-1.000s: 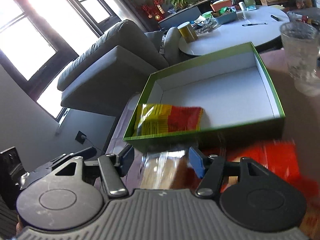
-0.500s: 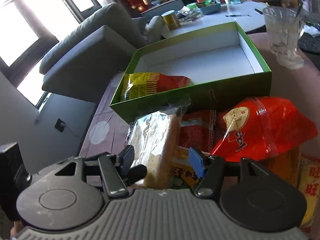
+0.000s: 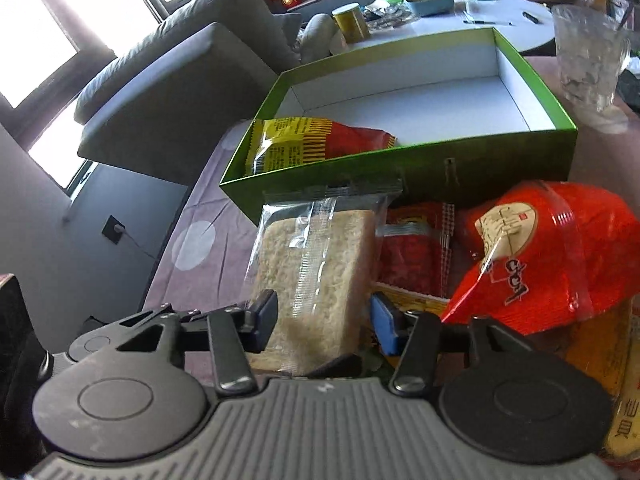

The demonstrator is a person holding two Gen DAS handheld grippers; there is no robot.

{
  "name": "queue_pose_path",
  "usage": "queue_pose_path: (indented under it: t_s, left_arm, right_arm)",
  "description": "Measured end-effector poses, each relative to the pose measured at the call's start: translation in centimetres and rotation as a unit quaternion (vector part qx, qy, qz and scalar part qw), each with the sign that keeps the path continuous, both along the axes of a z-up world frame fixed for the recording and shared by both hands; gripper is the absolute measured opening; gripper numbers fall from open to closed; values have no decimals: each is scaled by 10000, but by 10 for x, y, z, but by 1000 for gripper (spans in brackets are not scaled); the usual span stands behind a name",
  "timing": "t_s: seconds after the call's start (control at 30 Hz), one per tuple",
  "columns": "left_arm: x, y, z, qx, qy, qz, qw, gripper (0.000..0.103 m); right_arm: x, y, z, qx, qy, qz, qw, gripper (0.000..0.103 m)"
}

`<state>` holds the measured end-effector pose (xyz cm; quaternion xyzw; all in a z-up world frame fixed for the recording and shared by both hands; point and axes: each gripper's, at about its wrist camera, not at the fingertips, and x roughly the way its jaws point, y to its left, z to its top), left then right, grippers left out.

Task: Organize snacks
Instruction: 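Grasp the wrapped bread slice with the right gripper, then lower the bread slice into the green box and open the right gripper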

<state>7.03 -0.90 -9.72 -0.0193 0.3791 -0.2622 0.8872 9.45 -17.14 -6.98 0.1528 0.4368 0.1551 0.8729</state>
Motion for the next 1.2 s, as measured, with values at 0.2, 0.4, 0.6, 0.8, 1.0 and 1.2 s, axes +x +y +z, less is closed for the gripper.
queue_pose_path:
  t_s: [0.2, 0.4, 0.6, 0.8, 1.0, 1.2]
  left_arm:
    - [-8, -2, 22, 40, -281, 0, 9996, 79]
    - [-8, -14, 47, 163, -652, -39, 9977, 79]
    - [6, -38, 67, 270, -925, -178, 9952, 79]
    - [28, -67, 77, 314, -1020, -306, 9938, 79]
    - [54, -96, 79, 305, -980, -405, 9939, 79]
    - [78, -116, 74, 190, -831, -464, 9953, 79]
  right_arm:
    - [-7, -5, 12, 144, -184, -18, 9997, 70]
    - [-12, -9, 32, 263, -509, -36, 9984, 70]
    - [-4, -27, 49, 365, -782, -144, 9962, 70]
    - [11, -51, 58, 436, -935, -293, 9942, 70]
    - [34, -81, 57, 678, -893, -468, 9926, 70]
    - [57, -109, 54, 893, -809, -496, 9915, 70]
